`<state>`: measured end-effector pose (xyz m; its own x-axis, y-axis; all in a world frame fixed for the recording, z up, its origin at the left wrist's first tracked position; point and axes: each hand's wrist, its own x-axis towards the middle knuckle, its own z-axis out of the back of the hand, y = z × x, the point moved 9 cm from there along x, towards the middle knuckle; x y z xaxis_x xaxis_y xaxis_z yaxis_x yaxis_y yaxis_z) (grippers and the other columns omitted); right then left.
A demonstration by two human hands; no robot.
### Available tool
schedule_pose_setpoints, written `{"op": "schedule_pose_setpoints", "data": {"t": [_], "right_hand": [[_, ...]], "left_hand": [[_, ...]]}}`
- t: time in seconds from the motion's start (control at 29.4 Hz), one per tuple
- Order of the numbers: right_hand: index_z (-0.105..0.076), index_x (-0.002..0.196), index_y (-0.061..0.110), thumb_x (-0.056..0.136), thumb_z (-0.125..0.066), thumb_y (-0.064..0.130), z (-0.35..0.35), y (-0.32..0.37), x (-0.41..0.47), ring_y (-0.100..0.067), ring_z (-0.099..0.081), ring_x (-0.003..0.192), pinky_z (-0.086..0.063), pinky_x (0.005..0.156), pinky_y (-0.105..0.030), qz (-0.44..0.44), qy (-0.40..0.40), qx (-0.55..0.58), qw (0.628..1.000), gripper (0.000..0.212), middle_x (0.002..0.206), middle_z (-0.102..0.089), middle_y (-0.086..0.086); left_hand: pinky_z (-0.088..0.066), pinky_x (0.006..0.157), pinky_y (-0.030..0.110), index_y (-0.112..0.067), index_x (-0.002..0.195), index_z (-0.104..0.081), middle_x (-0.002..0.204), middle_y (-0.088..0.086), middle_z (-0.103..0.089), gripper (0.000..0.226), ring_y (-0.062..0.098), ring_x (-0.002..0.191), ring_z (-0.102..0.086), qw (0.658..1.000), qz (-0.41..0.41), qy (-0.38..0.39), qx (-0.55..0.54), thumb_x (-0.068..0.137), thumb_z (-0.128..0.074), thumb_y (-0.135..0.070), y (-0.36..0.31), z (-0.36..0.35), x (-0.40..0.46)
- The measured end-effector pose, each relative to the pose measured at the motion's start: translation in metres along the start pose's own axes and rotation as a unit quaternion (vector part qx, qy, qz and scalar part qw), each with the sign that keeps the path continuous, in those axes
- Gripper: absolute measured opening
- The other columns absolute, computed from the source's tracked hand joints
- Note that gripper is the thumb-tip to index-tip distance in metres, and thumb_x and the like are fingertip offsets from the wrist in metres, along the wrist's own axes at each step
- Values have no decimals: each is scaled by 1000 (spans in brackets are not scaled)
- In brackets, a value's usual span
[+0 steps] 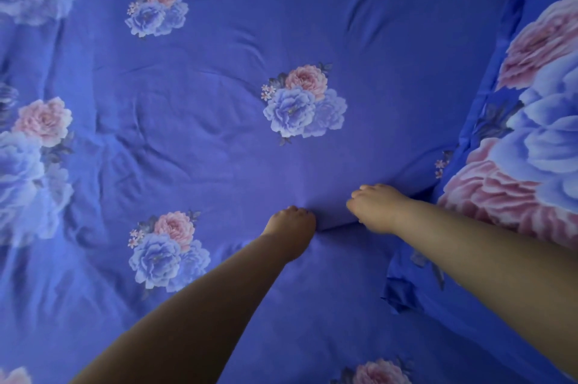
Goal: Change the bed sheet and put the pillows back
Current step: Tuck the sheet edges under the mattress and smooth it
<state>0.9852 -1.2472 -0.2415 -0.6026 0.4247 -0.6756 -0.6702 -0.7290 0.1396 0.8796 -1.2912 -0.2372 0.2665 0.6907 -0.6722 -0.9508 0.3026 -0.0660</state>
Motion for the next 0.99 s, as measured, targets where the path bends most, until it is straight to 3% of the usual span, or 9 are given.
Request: {"op": "schedule_pose_setpoints", "data": {"t": [0.14,0.27,0.44,0.51,0.61,0.71,0.82,0.88,0.99], "right_hand": [[-47,114,18,95,-51,23,-9,-5,-7,-23,-46,112,-36,81,-33,-25,-4,55,998,20,120,-45,-1],[-40,123,21,71,-71,54,-17,-35,-34,-24,-43,114,-39,87,-38,-185,-88,32,978,69,125,-39,0],[-53,111,14,87,-54,15,-14,-64,-50,-28,-42,114,-36,94,-42,-274,-125,32,953,24,122,-44,-5],[-56,106,13,87,-47,8,-15,-68,-49,-28,-42,114,-32,96,-41,-260,-124,36,957,22,119,-46,-5],[-48,96,17,93,-43,9,-24,-68,-49,-25,-51,109,-38,76,-33,-215,-89,41,972,9,111,-54,-3],[-33,88,19,93,-42,7,-33,-68,-50,-27,-59,102,-34,64,-31,-178,-11,51,983,16,109,-58,-5],[-35,92,19,93,-41,6,-34,-68,-49,-27,-57,105,-36,66,-32,-177,12,60,982,14,114,-55,-6],[-41,104,17,95,-48,21,-33,-62,-53,-26,-52,112,-44,76,-35,-199,-9,64,978,11,120,-49,-4],[-44,115,16,92,-54,42,-33,-60,-64,-24,-43,116,-48,81,-35,-255,-44,29,965,36,123,-40,-1]], "left_hand": [[-43,92,40,-10,122,-45,127,9,-49,26,28,120,-47,999,4,15,-43,98,-45,-22,5,-3,2],[-40,90,37,-15,123,-42,122,5,-45,50,26,117,-43,996,50,-40,-66,87,-57,-46,13,-11,-9],[-38,85,35,-15,113,-50,118,5,-49,24,26,115,-44,992,77,-62,-72,95,-48,-32,20,-18,-5],[-40,82,37,-15,110,-52,116,5,-51,23,26,113,-46,990,82,-53,-105,95,-49,-32,21,-20,-5],[-41,78,38,-14,107,-54,114,7,-53,22,30,108,-51,988,66,-26,-139,95,-49,-31,23,-24,-8],[-42,80,35,-20,112,-58,115,5,-54,22,29,107,-53,978,52,-32,-200,97,-45,-28,27,-23,-12],[-42,86,34,-25,119,-54,118,0,-51,31,23,114,-47,973,81,-75,-205,93,-51,-41,35,-28,-27],[-40,89,36,-23,121,-52,116,1,-51,52,24,114,-46,974,147,-85,-152,81,-60,-55,55,-41,-45],[-39,86,37,-19,110,-56,110,4,-55,46,28,110,-49,967,209,-87,-119,81,-60,-54,91,-62,-68]]}}
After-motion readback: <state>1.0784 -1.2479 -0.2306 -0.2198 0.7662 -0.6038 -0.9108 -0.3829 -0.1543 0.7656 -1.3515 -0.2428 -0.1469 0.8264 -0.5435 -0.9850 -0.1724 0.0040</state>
